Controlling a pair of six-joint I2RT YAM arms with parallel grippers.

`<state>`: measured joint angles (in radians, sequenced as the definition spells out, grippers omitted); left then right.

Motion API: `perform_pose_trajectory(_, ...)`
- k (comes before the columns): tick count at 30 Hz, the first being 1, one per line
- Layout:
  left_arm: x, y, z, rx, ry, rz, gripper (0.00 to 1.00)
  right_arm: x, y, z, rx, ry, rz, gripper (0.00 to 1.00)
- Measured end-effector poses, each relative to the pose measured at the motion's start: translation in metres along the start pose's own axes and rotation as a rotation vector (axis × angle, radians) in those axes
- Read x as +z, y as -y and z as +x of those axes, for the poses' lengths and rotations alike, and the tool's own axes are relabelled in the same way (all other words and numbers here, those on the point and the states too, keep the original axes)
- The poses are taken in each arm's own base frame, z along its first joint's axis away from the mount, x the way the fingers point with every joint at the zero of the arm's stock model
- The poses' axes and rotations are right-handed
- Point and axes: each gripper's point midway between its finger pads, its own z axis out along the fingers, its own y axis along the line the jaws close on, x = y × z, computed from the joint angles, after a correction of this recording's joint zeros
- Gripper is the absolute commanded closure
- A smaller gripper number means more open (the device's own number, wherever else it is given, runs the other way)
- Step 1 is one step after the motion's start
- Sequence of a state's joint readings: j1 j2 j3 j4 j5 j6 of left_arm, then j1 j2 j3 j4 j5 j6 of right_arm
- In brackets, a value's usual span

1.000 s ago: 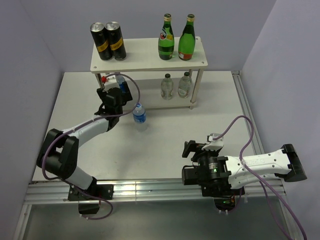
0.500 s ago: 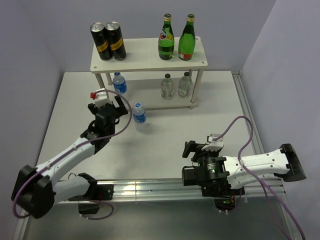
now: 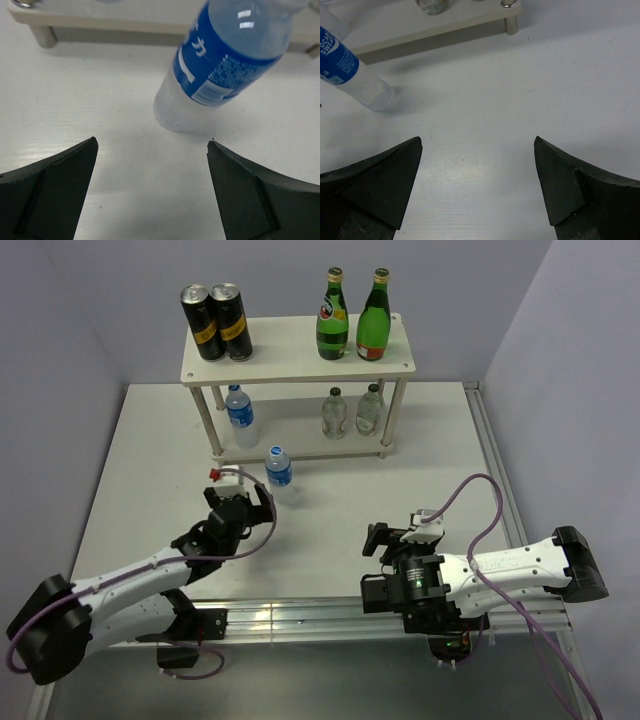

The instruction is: Place and organize the beverage onto the shelf

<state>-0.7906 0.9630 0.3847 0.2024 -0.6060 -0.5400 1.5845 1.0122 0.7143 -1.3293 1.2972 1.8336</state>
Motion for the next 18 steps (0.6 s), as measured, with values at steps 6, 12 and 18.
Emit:
perform_pose_trajectory(6,0.031,0.009,0.051,0.104,-0.137,-0.027,0.03,0.000,0.000,0.000,0.001,0.000,-0.002,0.00)
perform_pose_trajectory(12,0.060,0.029,0.054,0.119,-0.124,-0.028,0.03,0.000,0.000,0.000,-0.002,0.000,-0.002,0.00)
perform_pose_trajectory(18,0.082,0.044,0.039,0.097,-0.052,-0.045,0.07,0.000,0.000,0.000,-0.009,0.000,-0.003,0.00)
